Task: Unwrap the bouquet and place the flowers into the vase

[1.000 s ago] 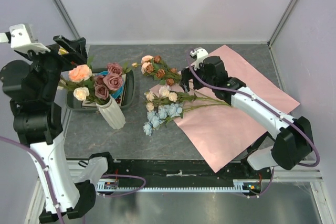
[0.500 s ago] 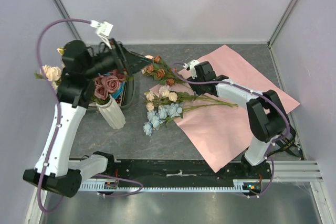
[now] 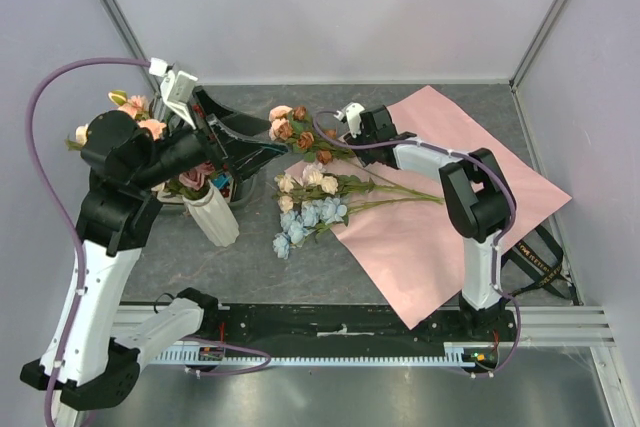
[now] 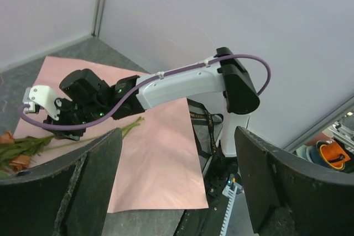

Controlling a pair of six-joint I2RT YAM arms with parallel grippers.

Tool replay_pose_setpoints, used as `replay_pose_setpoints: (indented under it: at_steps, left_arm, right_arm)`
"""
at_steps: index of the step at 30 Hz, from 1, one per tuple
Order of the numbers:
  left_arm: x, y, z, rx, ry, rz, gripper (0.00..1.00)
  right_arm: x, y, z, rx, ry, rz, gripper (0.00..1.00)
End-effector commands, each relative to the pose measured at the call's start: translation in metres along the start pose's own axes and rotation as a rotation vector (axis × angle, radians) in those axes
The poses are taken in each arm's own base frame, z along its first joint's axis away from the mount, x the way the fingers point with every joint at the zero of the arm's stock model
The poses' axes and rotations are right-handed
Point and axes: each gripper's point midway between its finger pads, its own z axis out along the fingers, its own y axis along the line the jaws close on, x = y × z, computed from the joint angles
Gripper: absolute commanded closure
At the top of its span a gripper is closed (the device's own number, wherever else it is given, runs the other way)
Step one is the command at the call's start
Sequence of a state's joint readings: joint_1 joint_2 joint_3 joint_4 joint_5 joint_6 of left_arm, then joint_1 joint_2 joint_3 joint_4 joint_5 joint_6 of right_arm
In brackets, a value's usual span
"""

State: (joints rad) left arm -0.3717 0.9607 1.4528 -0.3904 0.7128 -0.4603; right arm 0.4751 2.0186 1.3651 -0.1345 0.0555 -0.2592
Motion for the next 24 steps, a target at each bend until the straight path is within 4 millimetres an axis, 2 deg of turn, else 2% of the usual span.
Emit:
replay_pose_setpoints:
  at_steps: [1,7,8,9,11,12,15,16,19,22,23,24]
  left_arm:
    - [-0.020,-0.017,-0.007,0.033,-0.053,0.097,0.11]
    - [-0.015,-0.028,0.003,0.140,-0.009,0.014,0.10]
    - [-0.013,-0.028,0.005,0.150,0.000,-0.005,0.10]
    - [-0.012,-0.027,0.008,0.149,0.002,-0.015,0.11]
    - [-0.014,-0.030,0.010,0.156,-0.011,-0.024,0.11]
    - [-0.015,-0.031,0.011,0.160,-0.014,-0.028,0.11]
    - [-0.017,-0.037,0.015,0.184,-0.015,-0.053,0.11]
    - [-0.016,-0.039,0.017,0.196,-0.012,-0.060,0.11]
    - [-0.017,-0.042,0.023,0.204,-0.012,-0.085,0.11]
    - [-0.016,-0.041,0.034,0.211,-0.009,-0.113,0.11]
    - [-0.018,-0.043,0.035,0.216,-0.014,-0.114,0.11]
    - [-0.018,-0.044,0.038,0.218,-0.011,-0.117,0.11]
  right_arm:
    - [-0.021,0.002,0.017,-0.054,-0.072,-0.052,0.56]
    - [-0.018,0.000,0.028,-0.061,-0.048,-0.102,0.57]
    - [-0.025,0.004,0.027,-0.089,-0.061,-0.104,0.57]
    - [-0.022,0.007,0.029,-0.107,-0.051,-0.108,0.57]
    - [-0.027,0.014,0.030,-0.151,-0.064,-0.124,0.61]
    - [-0.016,0.020,0.033,-0.180,-0.021,-0.132,0.63]
    - [-0.013,0.019,0.035,-0.184,-0.003,-0.154,0.73]
    - [-0.015,0.017,0.034,-0.177,-0.006,-0.157,0.81]
    - [-0.036,0.007,0.025,-0.141,-0.048,-0.160,1.00]
    - [-0.075,-0.014,0.001,-0.052,-0.125,-0.162,1.00]
    - [-0.098,-0.026,-0.018,-0.008,-0.176,-0.161,1.00]
    - [-0.110,-0.036,-0.030,0.035,-0.197,-0.161,1.00]
